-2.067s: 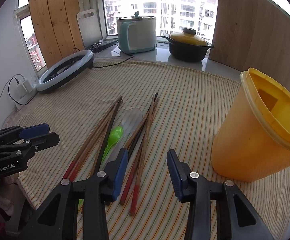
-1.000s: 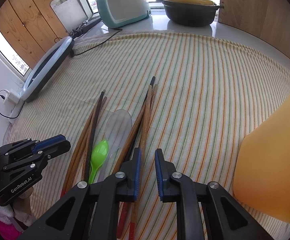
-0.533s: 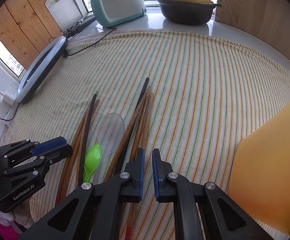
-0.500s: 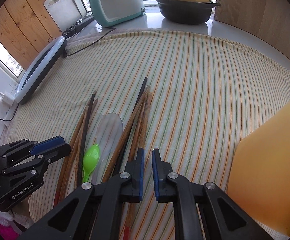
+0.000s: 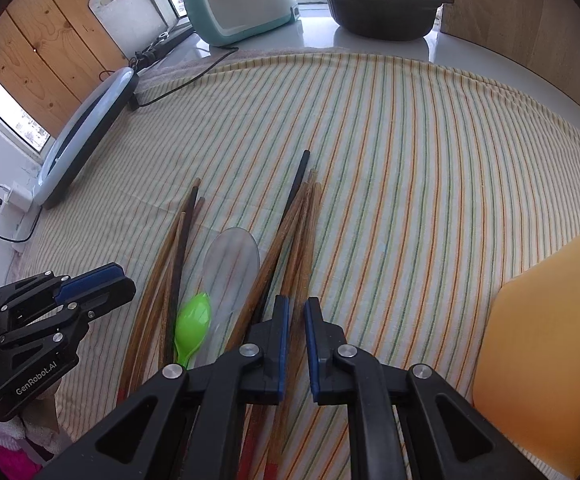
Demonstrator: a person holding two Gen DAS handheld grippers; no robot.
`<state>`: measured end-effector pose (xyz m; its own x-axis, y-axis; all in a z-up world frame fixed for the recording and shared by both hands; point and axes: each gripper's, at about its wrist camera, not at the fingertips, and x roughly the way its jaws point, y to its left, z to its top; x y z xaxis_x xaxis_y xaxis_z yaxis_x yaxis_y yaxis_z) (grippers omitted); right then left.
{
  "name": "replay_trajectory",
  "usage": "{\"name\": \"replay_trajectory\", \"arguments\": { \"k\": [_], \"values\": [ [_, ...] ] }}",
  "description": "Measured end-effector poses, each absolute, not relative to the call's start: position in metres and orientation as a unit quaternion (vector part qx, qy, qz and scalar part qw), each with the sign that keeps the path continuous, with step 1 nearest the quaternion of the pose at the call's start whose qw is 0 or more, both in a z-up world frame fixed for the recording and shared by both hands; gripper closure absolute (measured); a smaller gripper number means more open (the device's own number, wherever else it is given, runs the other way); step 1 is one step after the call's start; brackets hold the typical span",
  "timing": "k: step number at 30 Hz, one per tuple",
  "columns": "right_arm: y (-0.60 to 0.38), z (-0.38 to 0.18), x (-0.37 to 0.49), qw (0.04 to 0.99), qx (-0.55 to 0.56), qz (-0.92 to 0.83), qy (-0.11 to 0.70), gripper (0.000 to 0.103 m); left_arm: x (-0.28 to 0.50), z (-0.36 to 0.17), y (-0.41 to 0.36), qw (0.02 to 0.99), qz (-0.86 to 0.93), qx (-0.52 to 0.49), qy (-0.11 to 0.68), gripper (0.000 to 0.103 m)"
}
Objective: Organize utensils
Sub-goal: 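Move the left tool down over the chopsticks with fingers open, then close the left tool on one wooden chopstick and lift it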
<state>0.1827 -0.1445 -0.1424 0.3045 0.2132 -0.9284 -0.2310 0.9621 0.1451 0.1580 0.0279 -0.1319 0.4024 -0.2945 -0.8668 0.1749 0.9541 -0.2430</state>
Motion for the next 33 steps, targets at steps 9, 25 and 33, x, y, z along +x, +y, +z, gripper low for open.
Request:
{"name": "replay_trajectory", "arguments": {
  "k": [9, 25, 33],
  "values": [
    [-0.146, -0.143, 0.187, 0.804, -0.009, 0.137, 0.579, 0.097, 0.167, -0.139, 0.015, 0.831, -0.133, -0.027, 0.540, 0.080],
    [-0.134, -0.148, 0.202, 0.797, -0.022, 0.125, 0.591, 0.090, 0.197, -0.139, 0.013, 0.819, -0.119, -0.002, 0.561, 0.080],
    [-0.130, -0.148, 0.208, 0.801, -0.034, 0.118, 0.585, 0.098, 0.207, -0.141, 0.013, 0.834, -0.115, 0.011, 0.540, 0.096]
  ]
}}
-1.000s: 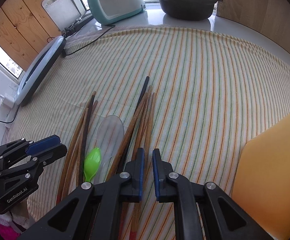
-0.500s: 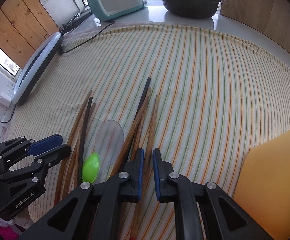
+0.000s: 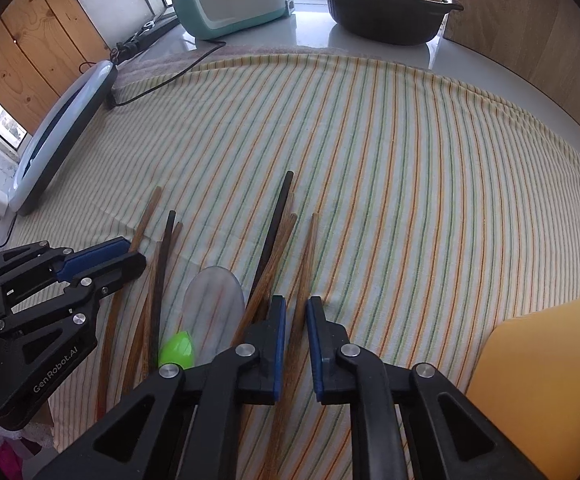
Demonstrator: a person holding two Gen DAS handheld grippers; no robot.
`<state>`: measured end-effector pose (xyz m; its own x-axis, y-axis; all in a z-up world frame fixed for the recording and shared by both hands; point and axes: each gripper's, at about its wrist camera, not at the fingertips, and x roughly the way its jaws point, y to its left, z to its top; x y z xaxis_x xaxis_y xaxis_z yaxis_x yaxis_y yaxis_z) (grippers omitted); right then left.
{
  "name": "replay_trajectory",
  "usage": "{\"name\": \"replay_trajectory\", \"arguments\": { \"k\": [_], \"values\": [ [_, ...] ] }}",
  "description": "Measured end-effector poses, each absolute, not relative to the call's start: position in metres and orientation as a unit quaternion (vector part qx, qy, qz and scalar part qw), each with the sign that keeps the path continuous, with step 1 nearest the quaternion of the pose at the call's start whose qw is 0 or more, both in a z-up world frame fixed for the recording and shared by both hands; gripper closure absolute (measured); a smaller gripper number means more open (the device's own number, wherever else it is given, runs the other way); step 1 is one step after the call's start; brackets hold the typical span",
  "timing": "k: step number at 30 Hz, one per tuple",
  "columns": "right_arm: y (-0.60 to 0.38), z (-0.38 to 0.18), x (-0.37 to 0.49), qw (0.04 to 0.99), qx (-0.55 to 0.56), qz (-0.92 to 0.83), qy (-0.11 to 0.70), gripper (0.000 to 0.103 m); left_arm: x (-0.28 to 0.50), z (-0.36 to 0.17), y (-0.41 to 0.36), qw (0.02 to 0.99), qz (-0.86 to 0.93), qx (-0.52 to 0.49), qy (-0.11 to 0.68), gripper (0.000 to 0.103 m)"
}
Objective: Organize utensils
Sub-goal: 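Close the left tool on one wooden chopstick and lift it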
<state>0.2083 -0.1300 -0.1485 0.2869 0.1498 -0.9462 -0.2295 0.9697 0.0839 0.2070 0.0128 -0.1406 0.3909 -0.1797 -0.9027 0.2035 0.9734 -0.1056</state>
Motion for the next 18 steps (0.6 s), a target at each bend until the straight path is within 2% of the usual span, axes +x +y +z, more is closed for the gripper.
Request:
{"name": "replay_trajectory", "arguments": {
  "k": [8, 18],
  "values": [
    [-0.143, -0.136, 0.200, 0.810, 0.004, 0.136, 0.570, 0.099, 0.204, -0.131, 0.038, 0.835, -0.121, -0.061, 0.533, 0.100],
    [-0.141, -0.079, 0.163, 0.847, 0.014, 0.181, 0.500, 0.100, 0.173, -0.070, 0.062, 0.868, -0.136, -0.103, 0.466, 0.100]
  ]
}}
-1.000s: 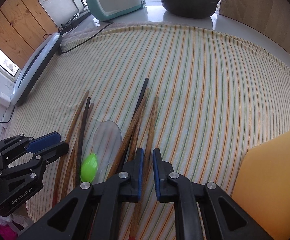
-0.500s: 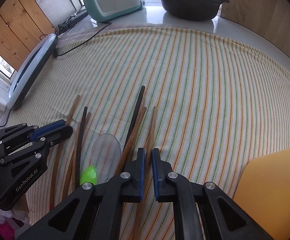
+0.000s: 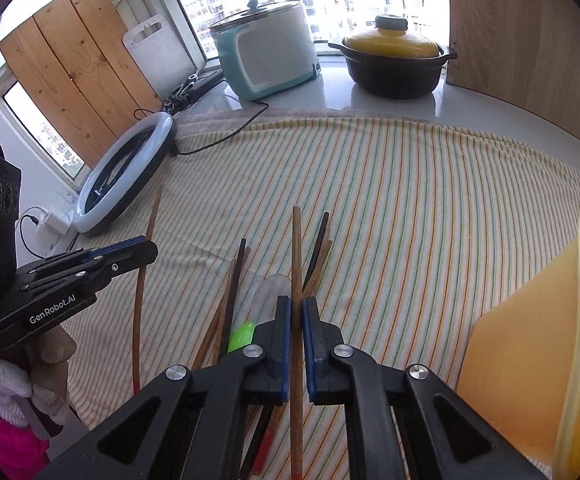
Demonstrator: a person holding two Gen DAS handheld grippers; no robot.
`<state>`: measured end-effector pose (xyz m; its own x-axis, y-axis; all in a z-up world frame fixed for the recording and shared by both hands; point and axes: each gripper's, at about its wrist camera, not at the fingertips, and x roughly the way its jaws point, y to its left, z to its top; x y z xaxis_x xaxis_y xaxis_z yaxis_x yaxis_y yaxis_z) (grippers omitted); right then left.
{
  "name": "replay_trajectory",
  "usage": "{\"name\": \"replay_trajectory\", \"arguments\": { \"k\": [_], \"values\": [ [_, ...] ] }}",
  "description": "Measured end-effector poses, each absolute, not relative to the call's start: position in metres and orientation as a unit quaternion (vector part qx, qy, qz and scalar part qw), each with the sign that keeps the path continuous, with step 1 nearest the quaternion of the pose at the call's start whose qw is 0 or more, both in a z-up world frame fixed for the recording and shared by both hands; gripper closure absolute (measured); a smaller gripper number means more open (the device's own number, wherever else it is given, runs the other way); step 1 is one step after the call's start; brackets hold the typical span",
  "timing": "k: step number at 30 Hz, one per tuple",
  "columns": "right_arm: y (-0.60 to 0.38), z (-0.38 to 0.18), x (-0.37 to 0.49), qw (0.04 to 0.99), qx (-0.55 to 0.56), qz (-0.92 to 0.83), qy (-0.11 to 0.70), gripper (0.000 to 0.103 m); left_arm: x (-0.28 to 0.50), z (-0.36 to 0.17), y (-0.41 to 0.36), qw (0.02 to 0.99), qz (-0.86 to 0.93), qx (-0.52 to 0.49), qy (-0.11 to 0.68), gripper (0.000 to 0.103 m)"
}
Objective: Organize utensils
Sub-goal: 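Close the left tool on one wooden chopstick and lift it, then carry the chopstick with the left tool over the yellow container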
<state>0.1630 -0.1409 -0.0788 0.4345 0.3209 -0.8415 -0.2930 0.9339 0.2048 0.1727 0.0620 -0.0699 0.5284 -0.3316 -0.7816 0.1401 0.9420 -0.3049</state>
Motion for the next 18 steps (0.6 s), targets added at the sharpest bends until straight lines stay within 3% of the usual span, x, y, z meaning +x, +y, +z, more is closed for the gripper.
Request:
{"name": "replay_trajectory", "arguments": {
  "k": [18],
  "values": [
    [-0.159, 0.009, 0.115, 0.915, -0.017, 0.180, 0.360, 0.100, 0.128, 0.030, 0.045, 0.915, -0.176, -0.085, 0.352, 0.100]
  ]
}}
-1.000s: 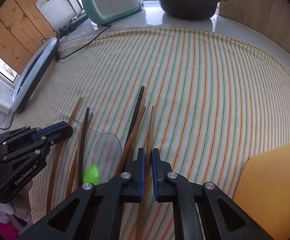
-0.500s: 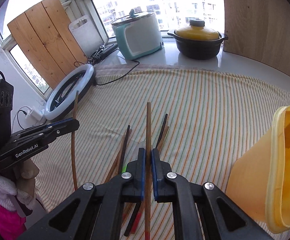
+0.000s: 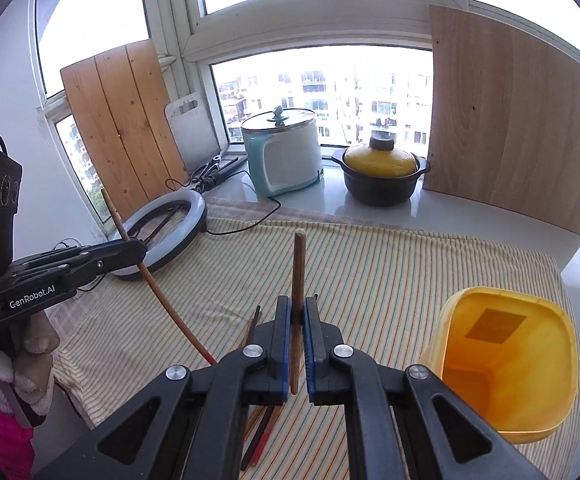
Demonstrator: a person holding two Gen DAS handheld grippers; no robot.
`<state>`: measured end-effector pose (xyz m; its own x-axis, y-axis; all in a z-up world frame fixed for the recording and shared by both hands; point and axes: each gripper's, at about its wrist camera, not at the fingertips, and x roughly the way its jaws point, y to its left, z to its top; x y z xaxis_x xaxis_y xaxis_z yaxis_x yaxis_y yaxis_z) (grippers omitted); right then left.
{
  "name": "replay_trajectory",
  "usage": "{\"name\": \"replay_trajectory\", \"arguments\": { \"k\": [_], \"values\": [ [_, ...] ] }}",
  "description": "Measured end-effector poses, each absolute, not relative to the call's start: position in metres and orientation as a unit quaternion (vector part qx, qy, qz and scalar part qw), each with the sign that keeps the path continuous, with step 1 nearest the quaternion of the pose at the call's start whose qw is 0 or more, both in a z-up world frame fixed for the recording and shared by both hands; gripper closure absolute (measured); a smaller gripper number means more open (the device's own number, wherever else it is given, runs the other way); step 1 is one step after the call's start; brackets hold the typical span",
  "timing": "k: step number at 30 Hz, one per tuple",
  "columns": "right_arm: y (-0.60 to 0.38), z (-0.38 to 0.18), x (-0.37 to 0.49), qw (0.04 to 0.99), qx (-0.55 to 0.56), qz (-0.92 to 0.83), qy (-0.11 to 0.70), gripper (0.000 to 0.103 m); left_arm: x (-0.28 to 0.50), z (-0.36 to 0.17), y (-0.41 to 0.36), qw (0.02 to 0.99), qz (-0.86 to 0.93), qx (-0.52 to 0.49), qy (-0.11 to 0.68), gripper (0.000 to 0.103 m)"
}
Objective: Organize utensils
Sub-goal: 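Carry the chopstick with the left tool over the yellow container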
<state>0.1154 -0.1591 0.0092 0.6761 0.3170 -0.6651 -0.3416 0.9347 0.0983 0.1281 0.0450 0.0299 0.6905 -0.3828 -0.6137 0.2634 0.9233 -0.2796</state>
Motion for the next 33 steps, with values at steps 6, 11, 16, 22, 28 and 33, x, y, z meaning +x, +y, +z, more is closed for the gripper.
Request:
{"name": "replay_trajectory", "arguments": {
  "k": [6, 11, 16, 22, 28, 33],
  "values": [
    [-0.168, 0.034, 0.112, 0.928, -0.012, 0.176, 0.327, 0.100, 0.125, 0.058, 0.037, 0.924, -0.191, -0.086, 0.321, 0.100],
    [-0.181, 0.059, 0.108, 0.937, -0.001, 0.174, 0.302, 0.100, 0.123, 0.080, 0.024, 0.926, -0.210, -0.089, 0.299, 0.100],
    [-0.199, 0.085, 0.098, 0.947, 0.007, 0.167, 0.274, 0.100, 0.121, 0.099, 0.012, 0.928, -0.229, -0.092, 0.280, 0.100],
    [-0.226, 0.112, 0.084, 0.958, 0.015, 0.148, 0.246, 0.100, 0.120, 0.118, -0.009, 0.927, -0.252, -0.090, 0.261, 0.100],
    [-0.255, 0.125, 0.070, 0.966, 0.017, 0.118, 0.228, 0.100, 0.123, 0.129, -0.031, 0.924, -0.273, -0.090, 0.250, 0.100],
    [-0.280, 0.124, 0.066, 0.968, 0.024, 0.094, 0.230, 0.100, 0.128, 0.132, -0.054, 0.920, -0.291, -0.087, 0.248, 0.100]
  ]
}}
